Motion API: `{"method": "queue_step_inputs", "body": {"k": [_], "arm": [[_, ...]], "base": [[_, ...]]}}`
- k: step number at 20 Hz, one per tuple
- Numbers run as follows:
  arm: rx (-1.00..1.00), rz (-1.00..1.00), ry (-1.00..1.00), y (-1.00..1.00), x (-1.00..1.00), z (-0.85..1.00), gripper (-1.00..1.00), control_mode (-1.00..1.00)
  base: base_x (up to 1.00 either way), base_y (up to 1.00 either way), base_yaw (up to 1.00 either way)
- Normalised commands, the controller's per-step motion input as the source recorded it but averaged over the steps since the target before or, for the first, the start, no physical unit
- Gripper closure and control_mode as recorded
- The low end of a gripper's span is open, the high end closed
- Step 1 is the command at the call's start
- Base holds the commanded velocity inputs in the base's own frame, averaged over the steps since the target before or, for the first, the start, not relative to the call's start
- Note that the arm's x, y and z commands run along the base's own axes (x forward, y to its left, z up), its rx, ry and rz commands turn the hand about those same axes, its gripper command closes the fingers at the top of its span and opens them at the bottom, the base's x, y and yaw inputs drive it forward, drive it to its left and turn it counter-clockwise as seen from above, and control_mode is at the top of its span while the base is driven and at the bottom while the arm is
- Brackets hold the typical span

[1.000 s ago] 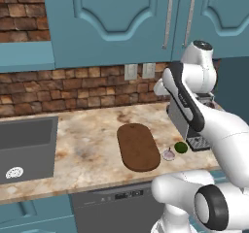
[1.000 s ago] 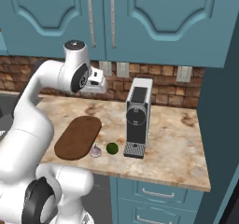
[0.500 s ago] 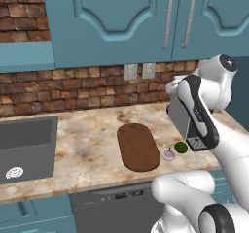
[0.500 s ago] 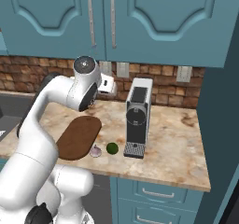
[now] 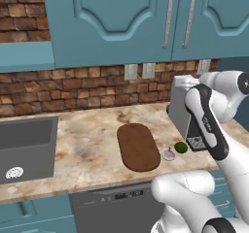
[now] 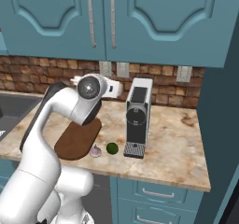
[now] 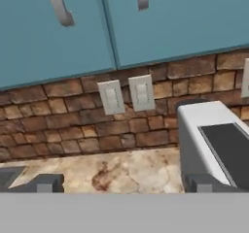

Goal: Open the cabinet. Place the bowl and condiment on the counter. Then place the lime and garlic on the cutting board.

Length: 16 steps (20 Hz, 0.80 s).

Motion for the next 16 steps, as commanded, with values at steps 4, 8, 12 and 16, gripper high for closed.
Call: {"method": "queue_step_inputs", "body": {"k": [4, 8, 12, 16], "arm": [[0.05, -0.09, -0.23, -0.25, 0.0, 0.5, -1.0, -1.0], [0.02, -0.07, -0.18, -0.12, 0.0, 0.54, -1.0, -1.0], [0.01, -0.06, -0.14, -0.17, 0.0, 0.52, -1.0, -1.0], [0.0, -0.06, -0.14, -0.07, -0.06, 0.36, -1.0, -1.0]], "base": [[0.0, 0.0, 0.0], [0.0, 0.0, 0.0], [0.0, 0.0, 0.0], [0.0, 0.0, 0.0]]}}
